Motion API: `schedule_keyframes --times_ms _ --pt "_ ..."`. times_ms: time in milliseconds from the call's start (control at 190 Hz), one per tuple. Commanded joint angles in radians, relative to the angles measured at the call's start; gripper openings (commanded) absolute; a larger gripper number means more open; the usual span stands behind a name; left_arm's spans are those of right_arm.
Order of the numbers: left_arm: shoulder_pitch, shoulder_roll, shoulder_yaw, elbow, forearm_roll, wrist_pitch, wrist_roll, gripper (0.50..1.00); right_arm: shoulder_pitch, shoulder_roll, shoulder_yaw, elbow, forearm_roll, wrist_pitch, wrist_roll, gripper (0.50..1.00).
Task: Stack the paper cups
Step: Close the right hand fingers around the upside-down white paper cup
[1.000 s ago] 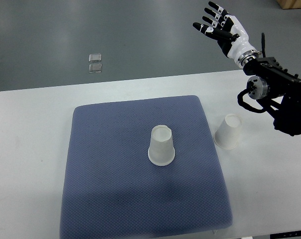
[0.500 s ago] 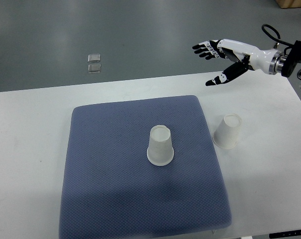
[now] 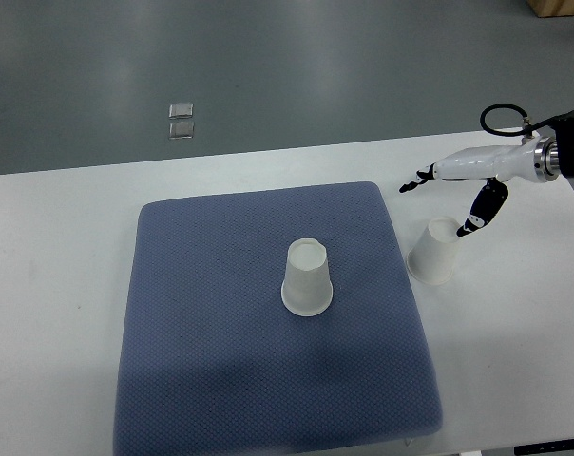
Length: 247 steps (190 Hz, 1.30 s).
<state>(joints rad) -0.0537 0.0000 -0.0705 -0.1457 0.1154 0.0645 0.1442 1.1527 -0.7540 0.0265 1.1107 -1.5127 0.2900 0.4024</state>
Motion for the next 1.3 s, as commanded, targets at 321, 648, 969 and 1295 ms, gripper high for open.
schedule_keyframes --times_ms 321,648,969,1295 --pt "0.0 0.0 0.0 0.0 0.0 0.0 -0.001 1.0 -0.039 0.024 -0.08 -0.017 -0.099 -0.132 -0.02 0.913" --pt "0.0 0.0 0.0 0.0 0.0 0.0 0.0 1.0 -0.1 0.067 -0.086 -0.055 -0.103 -0.213 -0.05 0.913" --pt "0.0 0.0 0.0 0.0 0.0 0.0 0.0 1.0 -0.116 0.076 -0.088 -0.066 -0.112 -0.215 -0.05 0.901" --pt "0.0 0.0 0.0 0.0 0.0 0.0 0.0 1.0 -0.116 0.087 -0.088 -0.066 -0.121 -0.216 -0.05 0.856"
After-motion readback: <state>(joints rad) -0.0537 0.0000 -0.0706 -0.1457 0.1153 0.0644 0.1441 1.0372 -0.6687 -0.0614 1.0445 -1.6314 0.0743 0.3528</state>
